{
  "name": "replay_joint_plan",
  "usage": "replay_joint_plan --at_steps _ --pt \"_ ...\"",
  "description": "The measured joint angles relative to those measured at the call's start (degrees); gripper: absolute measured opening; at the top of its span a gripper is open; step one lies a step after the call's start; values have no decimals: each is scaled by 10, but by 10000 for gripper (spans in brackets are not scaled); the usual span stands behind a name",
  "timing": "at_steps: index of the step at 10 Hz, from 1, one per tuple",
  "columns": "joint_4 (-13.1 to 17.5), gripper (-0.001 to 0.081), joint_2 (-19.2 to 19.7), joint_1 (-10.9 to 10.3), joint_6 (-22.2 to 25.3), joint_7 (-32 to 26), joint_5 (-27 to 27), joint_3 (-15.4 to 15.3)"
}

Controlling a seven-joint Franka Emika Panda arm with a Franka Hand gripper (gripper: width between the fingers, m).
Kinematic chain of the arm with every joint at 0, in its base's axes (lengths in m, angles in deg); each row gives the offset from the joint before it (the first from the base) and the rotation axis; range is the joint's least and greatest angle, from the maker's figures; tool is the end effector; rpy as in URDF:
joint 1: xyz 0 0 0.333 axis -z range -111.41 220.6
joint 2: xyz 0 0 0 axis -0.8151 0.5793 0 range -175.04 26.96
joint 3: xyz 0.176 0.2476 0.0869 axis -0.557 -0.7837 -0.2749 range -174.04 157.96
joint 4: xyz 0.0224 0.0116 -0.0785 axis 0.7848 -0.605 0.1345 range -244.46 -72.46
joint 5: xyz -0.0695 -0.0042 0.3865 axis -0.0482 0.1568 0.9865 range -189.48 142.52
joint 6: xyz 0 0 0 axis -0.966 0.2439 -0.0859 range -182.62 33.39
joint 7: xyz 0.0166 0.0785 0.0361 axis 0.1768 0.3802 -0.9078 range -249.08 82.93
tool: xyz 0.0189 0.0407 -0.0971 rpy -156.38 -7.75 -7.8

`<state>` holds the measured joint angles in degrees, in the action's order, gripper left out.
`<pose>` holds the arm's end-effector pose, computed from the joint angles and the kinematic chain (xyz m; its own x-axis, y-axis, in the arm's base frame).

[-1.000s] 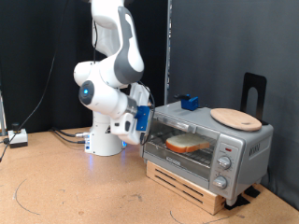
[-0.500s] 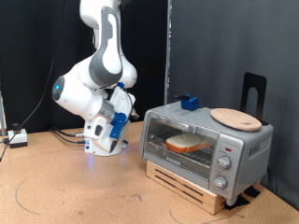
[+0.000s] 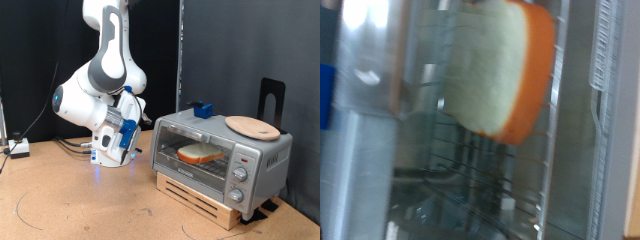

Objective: Make a piece of toast with the oven

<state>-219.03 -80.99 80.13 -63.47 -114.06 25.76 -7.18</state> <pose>0.3418 -0.0871 0.2795 0.8958 -0.1422 -0.4211 -0.4373 -0.4507 -0.7782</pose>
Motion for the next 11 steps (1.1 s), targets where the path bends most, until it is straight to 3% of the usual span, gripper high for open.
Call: replay_joint_plan --at_steps 3,4,5,8,11 --pt "99 804 90 0 124 8 -11 -3" --pt "127 804 119 -1 134 12 -11 -6" --pt "144 804 139 -1 116 22 10 -10" --pt "153 804 150 -2 113 26 31 -12" --pt "204 804 201 -3 117 22 52 -25"
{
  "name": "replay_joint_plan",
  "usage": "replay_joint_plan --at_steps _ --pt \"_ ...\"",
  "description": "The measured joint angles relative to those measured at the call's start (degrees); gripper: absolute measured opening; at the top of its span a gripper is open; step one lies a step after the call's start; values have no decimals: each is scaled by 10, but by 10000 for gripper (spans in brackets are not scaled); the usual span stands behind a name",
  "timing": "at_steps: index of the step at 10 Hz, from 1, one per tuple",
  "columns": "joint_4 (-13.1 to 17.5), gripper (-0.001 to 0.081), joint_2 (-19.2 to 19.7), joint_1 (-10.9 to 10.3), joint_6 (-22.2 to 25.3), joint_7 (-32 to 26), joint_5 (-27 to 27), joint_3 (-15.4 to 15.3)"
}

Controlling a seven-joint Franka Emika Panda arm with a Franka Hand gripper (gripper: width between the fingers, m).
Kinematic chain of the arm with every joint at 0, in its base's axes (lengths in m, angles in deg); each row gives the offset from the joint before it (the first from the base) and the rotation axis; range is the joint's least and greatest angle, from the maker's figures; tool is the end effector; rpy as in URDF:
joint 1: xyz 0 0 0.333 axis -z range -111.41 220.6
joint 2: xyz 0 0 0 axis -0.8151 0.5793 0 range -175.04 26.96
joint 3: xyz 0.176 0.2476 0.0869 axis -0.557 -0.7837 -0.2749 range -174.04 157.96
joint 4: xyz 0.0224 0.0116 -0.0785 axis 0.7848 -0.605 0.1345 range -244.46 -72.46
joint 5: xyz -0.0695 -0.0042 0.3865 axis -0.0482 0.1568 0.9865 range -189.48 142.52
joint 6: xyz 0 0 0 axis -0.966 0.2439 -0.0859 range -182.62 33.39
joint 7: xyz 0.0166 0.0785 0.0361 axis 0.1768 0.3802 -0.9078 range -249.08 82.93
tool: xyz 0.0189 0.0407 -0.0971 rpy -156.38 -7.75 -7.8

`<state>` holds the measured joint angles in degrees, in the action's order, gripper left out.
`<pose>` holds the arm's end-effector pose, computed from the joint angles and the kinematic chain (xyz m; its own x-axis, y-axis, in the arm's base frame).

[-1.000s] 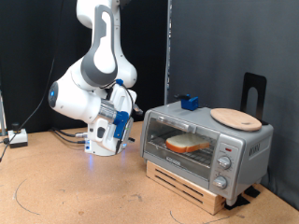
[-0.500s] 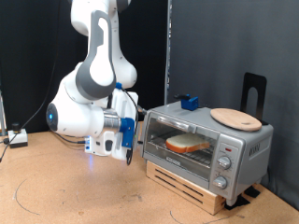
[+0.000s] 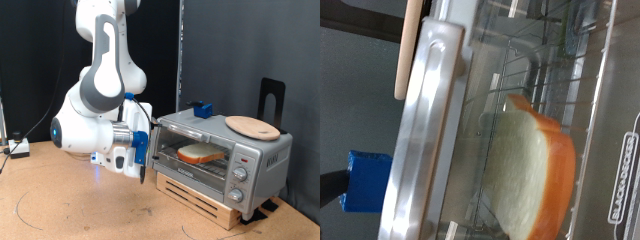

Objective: Make a piece of toast with the oven

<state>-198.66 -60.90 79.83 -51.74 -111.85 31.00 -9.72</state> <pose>0.4405 -0.0894 0.2624 0.8693 0.0088 -0.4943 -0.4690 -0.3011 -0.8303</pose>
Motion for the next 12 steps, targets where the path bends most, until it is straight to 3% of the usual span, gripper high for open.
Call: replay_joint_plan --at_steps 2,3,7,10,12 --pt "47 804 49 0 14 0 -1 -12" --pt "65 804 69 -3 -4 2 4 -18" --pt "82 804 87 -3 -8 -18 14 -19" --pt "156 804 151 -3 34 -20 45 -29" --pt "197 804 190 -6 24 -19 67 -44"
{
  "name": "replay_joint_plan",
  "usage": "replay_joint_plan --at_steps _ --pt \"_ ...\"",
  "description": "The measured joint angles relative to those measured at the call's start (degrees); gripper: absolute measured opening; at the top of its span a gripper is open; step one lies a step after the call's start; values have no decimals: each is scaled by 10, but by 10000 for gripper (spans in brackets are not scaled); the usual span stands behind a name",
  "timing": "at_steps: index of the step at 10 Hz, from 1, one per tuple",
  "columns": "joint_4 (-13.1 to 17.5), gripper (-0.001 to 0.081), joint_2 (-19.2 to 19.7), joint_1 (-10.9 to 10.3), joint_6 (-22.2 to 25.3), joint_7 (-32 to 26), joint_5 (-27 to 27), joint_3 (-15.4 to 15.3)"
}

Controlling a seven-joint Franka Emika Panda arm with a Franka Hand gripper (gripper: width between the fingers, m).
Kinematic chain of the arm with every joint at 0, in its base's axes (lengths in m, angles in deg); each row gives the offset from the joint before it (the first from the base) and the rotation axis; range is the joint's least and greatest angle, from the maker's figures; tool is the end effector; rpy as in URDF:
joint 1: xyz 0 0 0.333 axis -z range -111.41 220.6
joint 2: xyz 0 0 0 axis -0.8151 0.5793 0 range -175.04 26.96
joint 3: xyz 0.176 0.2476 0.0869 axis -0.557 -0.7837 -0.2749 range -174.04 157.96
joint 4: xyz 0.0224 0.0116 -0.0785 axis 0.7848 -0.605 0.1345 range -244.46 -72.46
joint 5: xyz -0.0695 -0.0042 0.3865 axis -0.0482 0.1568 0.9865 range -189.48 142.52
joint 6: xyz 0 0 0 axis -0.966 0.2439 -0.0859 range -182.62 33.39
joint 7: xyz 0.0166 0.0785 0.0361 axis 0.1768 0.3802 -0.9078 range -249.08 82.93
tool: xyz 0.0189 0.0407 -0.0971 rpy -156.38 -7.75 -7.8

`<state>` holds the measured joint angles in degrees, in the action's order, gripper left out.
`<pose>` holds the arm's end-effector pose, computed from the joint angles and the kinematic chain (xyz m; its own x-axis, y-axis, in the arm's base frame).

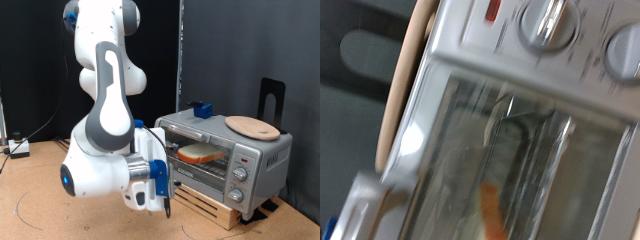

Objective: Make a piece of toast with the oven

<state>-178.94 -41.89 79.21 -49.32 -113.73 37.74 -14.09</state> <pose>0.5412 -0.0742 0.2174 0.9043 0.0814 -0.4190 -0.4007 -0.1762 -0.8991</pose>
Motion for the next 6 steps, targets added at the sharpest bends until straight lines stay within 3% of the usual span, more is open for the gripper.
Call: replay_joint_plan --at_steps 1,4,6 --pt "13 804 11 -4 -4 0 5 -3" --pt "14 804 18 -3 -16 -4 5 0" --pt "43 804 53 -6 -29 2 5 -4"
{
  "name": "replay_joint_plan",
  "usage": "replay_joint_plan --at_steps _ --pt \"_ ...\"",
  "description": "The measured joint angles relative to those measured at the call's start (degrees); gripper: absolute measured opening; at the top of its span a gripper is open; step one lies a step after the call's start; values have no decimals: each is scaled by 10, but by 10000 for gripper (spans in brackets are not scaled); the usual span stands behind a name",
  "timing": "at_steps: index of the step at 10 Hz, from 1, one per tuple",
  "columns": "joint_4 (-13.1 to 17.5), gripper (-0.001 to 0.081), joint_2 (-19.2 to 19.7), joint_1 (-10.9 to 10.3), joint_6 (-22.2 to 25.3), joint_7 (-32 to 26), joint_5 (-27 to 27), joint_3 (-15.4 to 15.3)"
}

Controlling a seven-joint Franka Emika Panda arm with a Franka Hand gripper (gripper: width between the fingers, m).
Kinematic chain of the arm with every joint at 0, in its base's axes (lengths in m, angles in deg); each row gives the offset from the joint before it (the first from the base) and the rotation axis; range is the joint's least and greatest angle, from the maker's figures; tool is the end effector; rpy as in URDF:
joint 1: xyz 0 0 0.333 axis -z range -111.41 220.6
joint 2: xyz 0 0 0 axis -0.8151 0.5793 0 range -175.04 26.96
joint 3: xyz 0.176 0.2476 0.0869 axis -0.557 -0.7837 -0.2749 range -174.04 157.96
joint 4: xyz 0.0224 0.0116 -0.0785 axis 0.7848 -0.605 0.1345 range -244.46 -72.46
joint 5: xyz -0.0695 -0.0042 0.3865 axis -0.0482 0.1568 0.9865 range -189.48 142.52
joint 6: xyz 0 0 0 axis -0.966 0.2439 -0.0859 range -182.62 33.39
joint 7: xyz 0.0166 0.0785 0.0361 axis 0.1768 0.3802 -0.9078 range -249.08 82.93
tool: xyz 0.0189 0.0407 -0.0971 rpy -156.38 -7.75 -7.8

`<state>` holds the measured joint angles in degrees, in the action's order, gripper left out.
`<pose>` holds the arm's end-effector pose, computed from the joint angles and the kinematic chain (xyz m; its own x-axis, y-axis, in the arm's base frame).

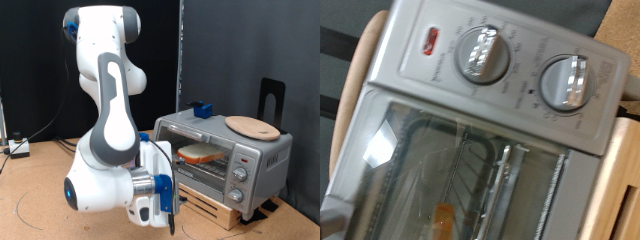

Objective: Make a piece of toast with the oven

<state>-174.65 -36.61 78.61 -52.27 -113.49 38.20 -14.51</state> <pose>0.5605 -0.0740 0.1878 0.9039 0.0513 -0.4247 -0.4093 -0.1847 -0.8935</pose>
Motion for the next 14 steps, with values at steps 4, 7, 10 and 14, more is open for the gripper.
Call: replay_joint_plan --at_steps 4,7,10,14 --pt "75 804 83 -30 4 21 -13 -15" --pt "104 804 119 -60 -2 28 -12 -29" --pt "106 804 126 -86 -21 28 -6 -42" --pt "106 804 126 -102 -42 28 8 -54"
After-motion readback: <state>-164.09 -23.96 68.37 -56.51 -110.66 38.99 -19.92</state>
